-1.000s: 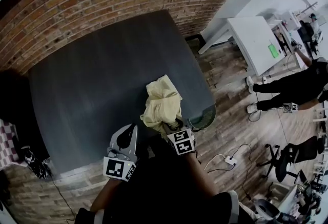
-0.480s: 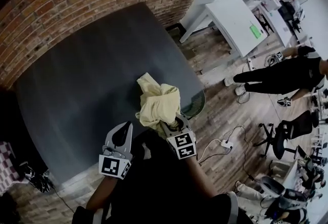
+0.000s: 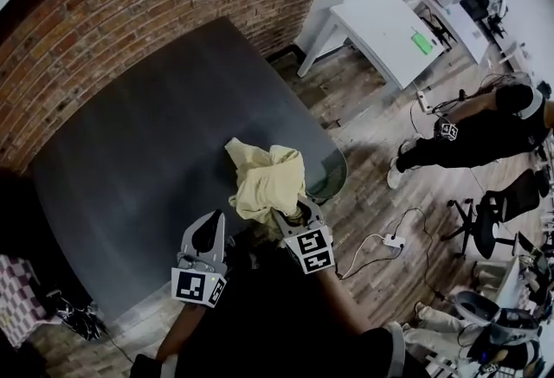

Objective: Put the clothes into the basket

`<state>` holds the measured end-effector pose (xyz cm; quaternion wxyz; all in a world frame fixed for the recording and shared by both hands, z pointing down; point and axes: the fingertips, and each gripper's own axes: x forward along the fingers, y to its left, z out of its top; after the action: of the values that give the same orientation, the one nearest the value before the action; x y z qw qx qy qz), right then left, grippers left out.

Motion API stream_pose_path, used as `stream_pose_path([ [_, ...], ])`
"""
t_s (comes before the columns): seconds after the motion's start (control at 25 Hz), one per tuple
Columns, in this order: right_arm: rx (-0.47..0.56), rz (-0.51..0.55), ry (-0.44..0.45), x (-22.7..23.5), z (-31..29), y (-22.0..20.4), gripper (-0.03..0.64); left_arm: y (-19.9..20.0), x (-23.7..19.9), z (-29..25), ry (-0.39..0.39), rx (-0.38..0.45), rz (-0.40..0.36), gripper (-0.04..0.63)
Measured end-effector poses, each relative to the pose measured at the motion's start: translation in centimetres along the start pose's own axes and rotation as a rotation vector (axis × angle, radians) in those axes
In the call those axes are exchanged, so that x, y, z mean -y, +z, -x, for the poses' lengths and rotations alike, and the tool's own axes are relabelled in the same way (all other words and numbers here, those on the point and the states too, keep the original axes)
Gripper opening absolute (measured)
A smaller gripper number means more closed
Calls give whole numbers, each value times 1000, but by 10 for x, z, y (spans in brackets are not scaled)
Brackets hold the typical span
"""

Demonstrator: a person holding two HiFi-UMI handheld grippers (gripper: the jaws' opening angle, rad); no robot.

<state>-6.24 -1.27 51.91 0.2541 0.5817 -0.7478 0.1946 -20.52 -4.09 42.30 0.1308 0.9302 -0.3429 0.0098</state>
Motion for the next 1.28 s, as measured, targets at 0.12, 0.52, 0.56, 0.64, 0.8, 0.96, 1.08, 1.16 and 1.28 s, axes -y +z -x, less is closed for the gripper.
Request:
stream_pose_path([
  [0.12, 13, -18, -2, 8, 12, -1, 176, 1, 14, -6, -14, -6, -7, 6],
  [0.52, 57, -42, -55, 41, 55, -13, 176, -2, 61, -26, -70, -17, -32, 6],
  [0.56, 59, -45, -60, 45, 58, -15, 176, -3, 66, -28, -77, -19, -34, 6],
  [0.64, 63, -52, -71, 51, 66, -18, 176, -4, 75, -31, -90, -20, -40, 6],
  [0.8, 72, -64, -100, 64, 80, -24, 175, -3, 87, -37, -108, -19, -48, 6],
  [0.96, 81, -80, -129, 77, 95, -28, 176, -4, 100, -45, -128, -27, -50, 6],
  [1.08, 91, -95, -151, 87, 110, -34, 175, -7, 117, -51, -155, -35, -56, 6],
  [1.16, 97, -109, -166, 94, 121, -39, 176, -7, 130, -55, -175, -40, -62, 6],
  [1.28, 110, -128, -191, 106, 136, -46, 175, -9, 147, -61, -202, -47, -72, 6],
])
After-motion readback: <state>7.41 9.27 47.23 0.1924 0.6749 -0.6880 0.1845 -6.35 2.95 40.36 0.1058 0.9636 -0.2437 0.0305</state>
